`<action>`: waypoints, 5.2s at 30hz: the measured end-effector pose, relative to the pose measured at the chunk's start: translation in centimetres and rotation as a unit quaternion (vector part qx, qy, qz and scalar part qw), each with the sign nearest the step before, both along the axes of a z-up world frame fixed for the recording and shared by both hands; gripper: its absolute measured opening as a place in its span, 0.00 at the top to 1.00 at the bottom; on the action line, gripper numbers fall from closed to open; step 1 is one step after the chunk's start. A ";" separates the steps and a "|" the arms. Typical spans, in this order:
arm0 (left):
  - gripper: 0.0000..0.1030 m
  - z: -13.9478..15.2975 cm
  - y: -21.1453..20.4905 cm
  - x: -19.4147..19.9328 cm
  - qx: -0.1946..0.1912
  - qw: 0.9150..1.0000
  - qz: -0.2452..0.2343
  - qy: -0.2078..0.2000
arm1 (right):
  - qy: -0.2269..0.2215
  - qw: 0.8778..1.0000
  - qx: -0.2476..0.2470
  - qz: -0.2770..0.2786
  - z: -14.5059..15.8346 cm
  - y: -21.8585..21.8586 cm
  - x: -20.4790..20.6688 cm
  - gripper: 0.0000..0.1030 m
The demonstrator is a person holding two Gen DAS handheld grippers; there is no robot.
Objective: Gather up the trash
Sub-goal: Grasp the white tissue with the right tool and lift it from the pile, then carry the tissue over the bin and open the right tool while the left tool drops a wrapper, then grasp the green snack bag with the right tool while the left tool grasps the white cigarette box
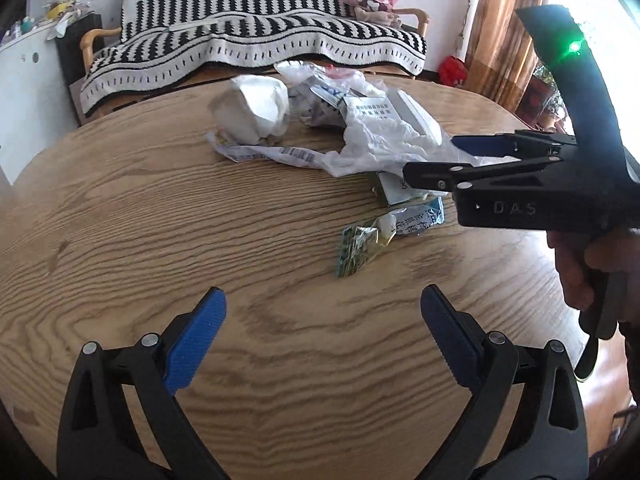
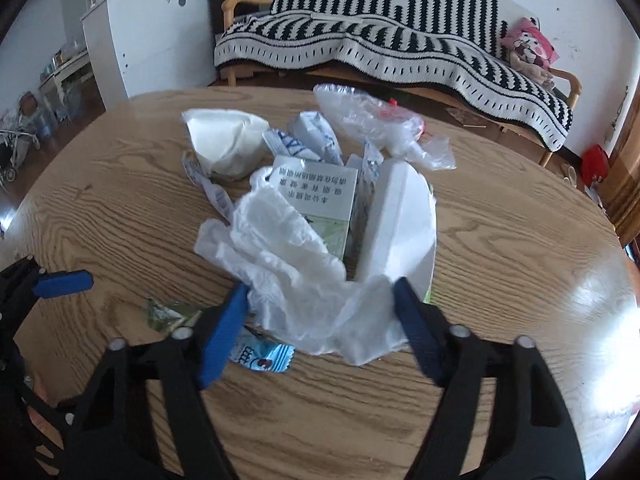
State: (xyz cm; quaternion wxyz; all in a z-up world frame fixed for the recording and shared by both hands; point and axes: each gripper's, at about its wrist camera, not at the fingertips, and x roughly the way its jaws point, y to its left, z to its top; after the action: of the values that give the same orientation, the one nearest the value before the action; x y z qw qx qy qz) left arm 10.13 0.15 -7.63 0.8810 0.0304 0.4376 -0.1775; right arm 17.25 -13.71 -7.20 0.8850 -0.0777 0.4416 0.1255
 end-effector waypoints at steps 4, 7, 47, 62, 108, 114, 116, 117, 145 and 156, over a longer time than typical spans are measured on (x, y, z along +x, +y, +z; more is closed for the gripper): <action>0.08 -0.5 -1.0 1.3 0.001 1.000 -0.005 0.004 | -0.006 1.000 -0.003 0.008 -0.2 -0.1 -0.4 0.66; 0.08 -0.6 -1.9 2.2 -0.001 1.000 -0.010 0.004 | -0.010 1.000 0.027 0.004 0.8 -0.9 -0.9 0.81; 0.86 1.9 -4.6 -3.6 0.010 1.000 -0.008 0.011 | 0.039 0.985 0.131 -0.109 1.6 -10.4 -12.1 0.66; 0.86 1.1 -2.6 -3.3 -0.005 1.000 0.012 0.023 | 0.044 0.997 0.037 -0.055 -0.3 -4.9 -11.2 0.80; 0.83 -8.8 -51.0 -24.2 -0.033 0.898 -0.424 0.116 | -0.027 0.821 0.159 -0.548 -3.5 -45.7 -49.7 0.85; 0.29 -9.2 -50.8 -23.0 -0.029 0.907 -0.406 0.112 | -0.021 0.818 0.166 -0.550 -4.3 -45.5 -50.5 0.85; 0.28 -9.1 -50.5 -22.9 -0.028 0.904 -0.411 0.114 | -0.017 0.818 0.167 -0.550 -4.6 -45.5 -50.2 0.85; 0.27 -9.0 -50.3 -22.8 -0.026 0.904 -0.411 0.110 | -0.014 0.818 0.166 -0.551 -4.8 -45.5 -50.0 0.85; 0.11 0.8 -32.7 -14.9 -0.071 0.963 -0.255 0.054 | 0.009 0.857 0.153 -0.491 -3.6 -39.2 -39.8 0.26; 0.10 3.2 -12.0 -8.0 -0.040 0.999 -0.014 -0.003 | -0.007 0.938 0.161 -0.308 1.9 -25.4 -24.5 0.19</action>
State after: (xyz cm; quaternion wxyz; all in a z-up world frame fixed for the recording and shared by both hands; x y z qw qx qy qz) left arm 2.11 -11.89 -4.46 0.8802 0.0019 0.4269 -0.2072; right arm -7.24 -39.07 -5.27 0.8841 0.2043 0.4119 -0.0841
